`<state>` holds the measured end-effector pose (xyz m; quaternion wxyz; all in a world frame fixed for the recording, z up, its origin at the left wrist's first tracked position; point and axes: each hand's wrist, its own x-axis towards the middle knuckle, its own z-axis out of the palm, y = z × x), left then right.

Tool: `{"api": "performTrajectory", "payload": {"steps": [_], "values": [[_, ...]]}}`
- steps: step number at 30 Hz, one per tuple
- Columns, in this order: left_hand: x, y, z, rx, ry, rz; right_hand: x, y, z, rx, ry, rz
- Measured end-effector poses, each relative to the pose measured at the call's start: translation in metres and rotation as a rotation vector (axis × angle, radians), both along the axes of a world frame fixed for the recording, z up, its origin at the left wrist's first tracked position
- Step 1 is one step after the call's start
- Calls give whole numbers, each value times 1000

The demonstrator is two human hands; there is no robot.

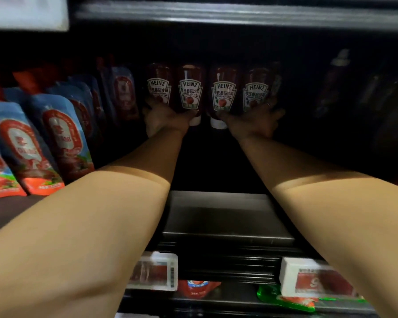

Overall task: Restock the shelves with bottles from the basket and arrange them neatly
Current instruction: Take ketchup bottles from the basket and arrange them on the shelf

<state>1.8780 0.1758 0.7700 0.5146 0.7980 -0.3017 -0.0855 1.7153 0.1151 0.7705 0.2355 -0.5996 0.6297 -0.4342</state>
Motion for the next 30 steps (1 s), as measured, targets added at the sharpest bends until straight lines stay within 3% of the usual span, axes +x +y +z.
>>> {"api": "performTrajectory", "payload": {"steps": [20,26,30], "values": [[-10,25,2,-97,-24,91,-24,7,2,-40,-130,23],[-16,52,-1,-147,17,-176,-53,46,9,-42,-154,5],[-16,78,-2,-110,12,-248,-75,75,12,48,-163,0]]}}
